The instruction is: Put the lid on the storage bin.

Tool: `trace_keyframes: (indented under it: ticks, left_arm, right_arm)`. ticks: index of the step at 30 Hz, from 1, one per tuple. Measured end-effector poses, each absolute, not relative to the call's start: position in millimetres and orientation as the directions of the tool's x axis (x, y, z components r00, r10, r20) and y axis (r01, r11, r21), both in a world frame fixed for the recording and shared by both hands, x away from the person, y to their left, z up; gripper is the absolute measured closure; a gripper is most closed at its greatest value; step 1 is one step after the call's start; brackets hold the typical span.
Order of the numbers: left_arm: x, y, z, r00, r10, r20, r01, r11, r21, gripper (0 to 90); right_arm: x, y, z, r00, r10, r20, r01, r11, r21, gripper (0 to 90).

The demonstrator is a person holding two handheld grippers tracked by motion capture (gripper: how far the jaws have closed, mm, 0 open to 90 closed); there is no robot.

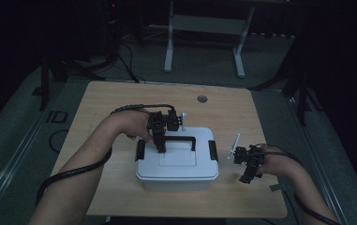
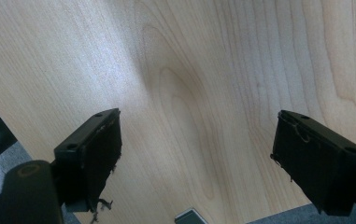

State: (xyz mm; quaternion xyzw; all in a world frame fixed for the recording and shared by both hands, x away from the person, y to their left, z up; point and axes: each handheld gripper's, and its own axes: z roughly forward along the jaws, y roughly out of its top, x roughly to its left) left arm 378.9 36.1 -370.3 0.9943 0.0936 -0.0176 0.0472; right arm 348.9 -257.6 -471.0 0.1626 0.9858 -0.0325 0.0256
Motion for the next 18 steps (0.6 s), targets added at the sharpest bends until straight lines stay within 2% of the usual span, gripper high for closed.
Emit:
trace_keyframes:
  ticks: [7, 9, 12, 18]
  left_arm:
    - [380, 54, -370, 0.967, 0.256, 0.011, 0.252, -0.956, 0.150, 14.0]
    - [380, 60, -369, 0.962, 0.273, 0.013, 0.267, -0.949, 0.167, 13.2]
    - [379, 70, -367, 0.960, 0.282, 0.006, 0.275, -0.943, 0.187, 3.4]
    - [373, 95, -364, 0.947, 0.320, 0.028, 0.300, -0.913, 0.278, 2.4]
  right_arm:
    - [348, -256, -470, -0.945, 0.321, -0.061, 0.324, 0.945, -0.054, 15.4]
    - [349, -256, -470, -0.945, 0.321, -0.062, 0.324, 0.944, -0.056, 15.3]
    - [349, -256, -469, -0.945, 0.320, -0.063, 0.324, 0.944, -0.057, 15.3]
    - [348, -256, -469, -0.944, 0.324, -0.063, 0.327, 0.944, -0.051, 15.3]
